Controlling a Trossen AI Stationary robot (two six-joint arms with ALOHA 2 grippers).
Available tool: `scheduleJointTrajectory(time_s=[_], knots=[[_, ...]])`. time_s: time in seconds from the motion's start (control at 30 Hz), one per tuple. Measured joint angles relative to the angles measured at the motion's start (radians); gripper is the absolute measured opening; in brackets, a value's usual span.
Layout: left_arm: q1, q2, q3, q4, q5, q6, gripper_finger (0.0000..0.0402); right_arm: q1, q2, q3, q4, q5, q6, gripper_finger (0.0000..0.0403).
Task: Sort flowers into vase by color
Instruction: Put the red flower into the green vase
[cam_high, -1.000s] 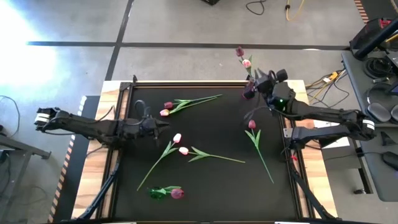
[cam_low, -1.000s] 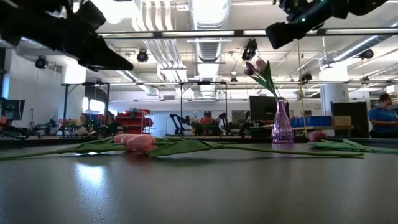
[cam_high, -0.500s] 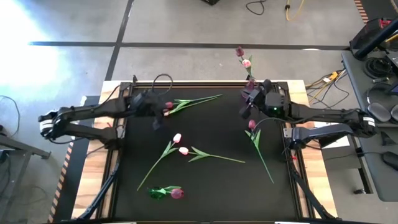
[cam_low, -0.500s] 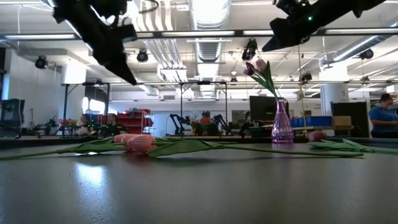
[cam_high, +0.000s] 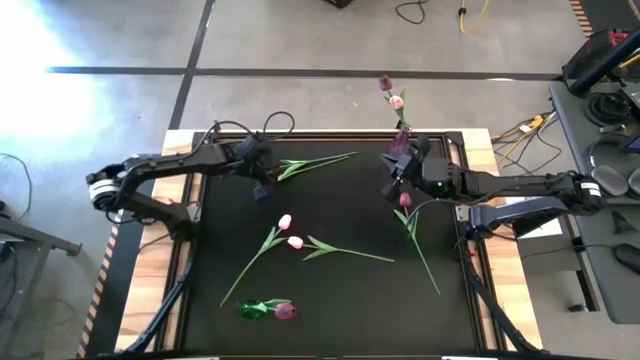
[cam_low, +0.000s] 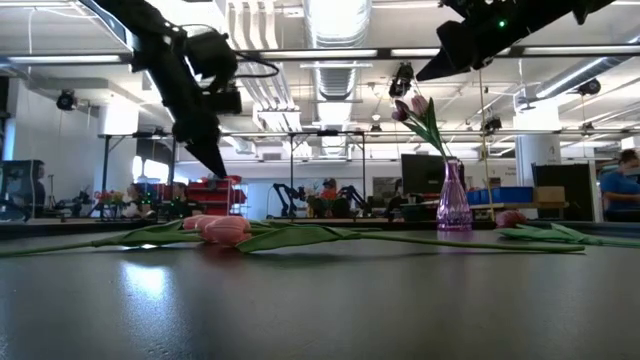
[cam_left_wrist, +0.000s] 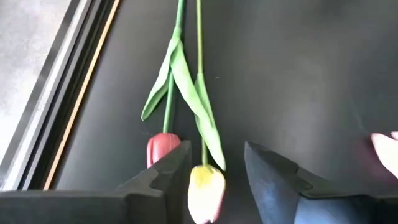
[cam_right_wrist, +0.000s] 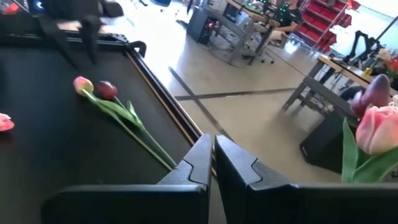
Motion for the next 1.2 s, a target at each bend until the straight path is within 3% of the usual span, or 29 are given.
scheduleJointTrajectory(time_s=[0.2,0.4,0.57,0.93,1.07,1.2], knots=[[0.044,0.1,0.015,0.072,-0.004,0.016,0.017,0.007,0.0,0.0,0.001,0.0,0.009,0.0013],[0.083,0.209,0.051,0.094,-0.011,0.022,0.0168,0.007,0.0,-0.001,0.001,0.0,0.01,0.0013],[0.091,0.285,0.079,0.094,-0.108,0.032,0.0166,0.007,0.0,-0.003,0.001,0.0,0.009,0.0013],[0.091,0.384,0.092,0.097,-0.128,0.049,0.0165,0.007,0.0,-0.008,0.0,0.0,0.009,0.0013],[0.091,0.393,0.092,0.096,-0.164,0.07,0.0147,0.007,0.0,-0.008,0.0,0.0,0.01,0.0013],[0.091,0.388,0.092,0.084,-0.189,0.084,0.0099,0.007,0.0,-0.008,0.0,0.0,0.011,0.0013]])
